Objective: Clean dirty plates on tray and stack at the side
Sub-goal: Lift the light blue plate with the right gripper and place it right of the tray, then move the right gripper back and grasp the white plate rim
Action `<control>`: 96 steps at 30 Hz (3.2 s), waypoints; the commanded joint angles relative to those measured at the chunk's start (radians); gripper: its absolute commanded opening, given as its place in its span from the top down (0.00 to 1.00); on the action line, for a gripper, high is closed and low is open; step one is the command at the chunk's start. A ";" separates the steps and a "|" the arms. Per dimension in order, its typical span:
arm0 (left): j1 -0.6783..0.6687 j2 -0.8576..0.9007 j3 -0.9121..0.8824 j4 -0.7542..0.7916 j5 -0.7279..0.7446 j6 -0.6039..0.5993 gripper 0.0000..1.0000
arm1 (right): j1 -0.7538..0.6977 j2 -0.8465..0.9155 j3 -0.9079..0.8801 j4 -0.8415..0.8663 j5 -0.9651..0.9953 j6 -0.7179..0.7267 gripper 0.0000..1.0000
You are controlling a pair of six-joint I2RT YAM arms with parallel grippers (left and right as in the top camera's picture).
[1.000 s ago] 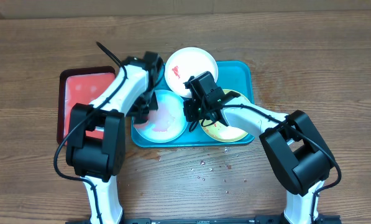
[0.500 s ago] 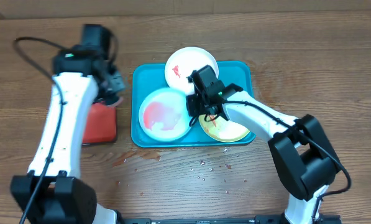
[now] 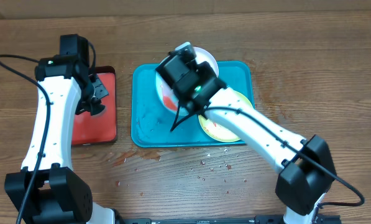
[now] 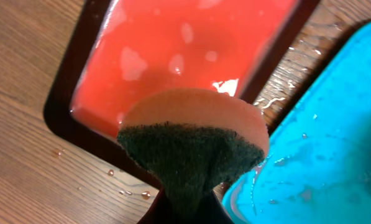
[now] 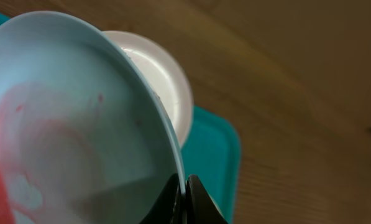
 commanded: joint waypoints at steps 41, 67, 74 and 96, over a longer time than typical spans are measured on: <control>0.109 0.007 -0.006 -0.007 0.016 -0.021 0.96 | -0.274 -0.086 0.011 0.006 -0.399 0.018 0.96; 0.108 0.007 -0.007 0.007 0.017 -0.021 0.96 | -1.104 0.168 0.008 -0.080 -0.940 0.016 0.96; 0.108 0.007 -0.007 0.014 0.017 -0.022 0.96 | -1.093 0.179 0.008 -0.051 -0.952 0.016 0.52; 0.107 0.007 -0.007 0.014 0.020 -0.021 0.96 | -0.603 0.222 0.008 0.282 -0.964 -0.014 0.37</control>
